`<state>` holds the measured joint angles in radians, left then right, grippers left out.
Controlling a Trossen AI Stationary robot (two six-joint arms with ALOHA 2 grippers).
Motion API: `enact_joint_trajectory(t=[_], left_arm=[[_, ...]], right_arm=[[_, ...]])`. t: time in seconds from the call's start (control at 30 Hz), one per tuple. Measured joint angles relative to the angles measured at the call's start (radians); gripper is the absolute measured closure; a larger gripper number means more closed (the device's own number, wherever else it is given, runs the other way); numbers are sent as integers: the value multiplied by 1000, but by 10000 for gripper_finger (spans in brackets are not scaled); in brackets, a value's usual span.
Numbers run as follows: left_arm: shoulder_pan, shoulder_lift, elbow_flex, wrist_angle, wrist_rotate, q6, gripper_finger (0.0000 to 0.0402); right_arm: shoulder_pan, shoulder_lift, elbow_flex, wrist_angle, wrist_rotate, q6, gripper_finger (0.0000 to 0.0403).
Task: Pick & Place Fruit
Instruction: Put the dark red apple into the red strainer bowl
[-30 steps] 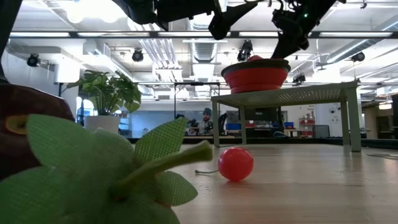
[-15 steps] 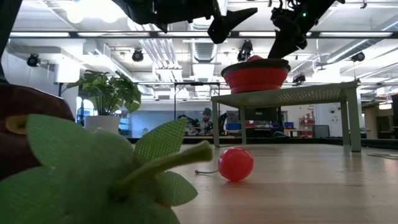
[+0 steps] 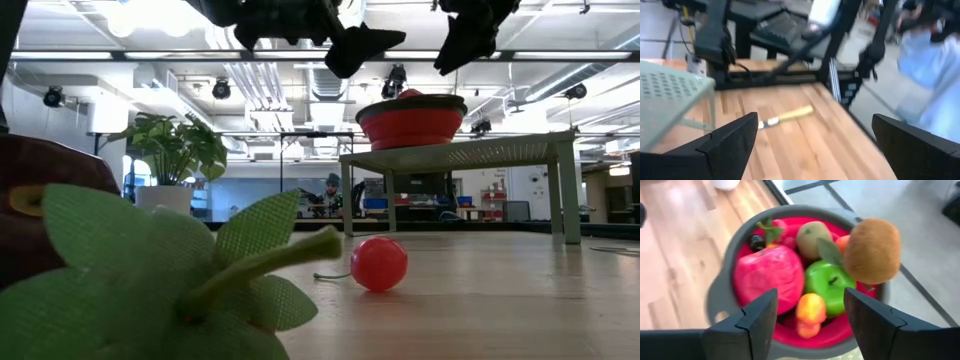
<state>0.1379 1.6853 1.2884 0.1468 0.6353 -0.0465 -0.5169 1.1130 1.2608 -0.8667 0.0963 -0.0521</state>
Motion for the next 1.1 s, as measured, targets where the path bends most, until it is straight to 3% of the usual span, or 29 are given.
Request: enact_joint_trajectory(t=[0.3,0.4,0.57,0.7,0.9,1.1], left_arm=[[-93,-37,1,-348,-53,236,5],[-159,-70,1,-537,-172,343,5],[-310,-124,1,-811,-460,449,5],[-424,-136,1,-928,-562,437,5],[-538,-135,0,-960,-567,328,5],[-585,-134,-24,-959,-569,249,5]], right_arm=[[124,0,4,-42,1,38,224],[170,0,-7,-43,10,56,236],[227,0,-18,-42,14,77,253],[240,1,-21,-37,39,79,264],[240,1,-21,-10,40,79,275],[240,1,-21,-9,40,101,283]])
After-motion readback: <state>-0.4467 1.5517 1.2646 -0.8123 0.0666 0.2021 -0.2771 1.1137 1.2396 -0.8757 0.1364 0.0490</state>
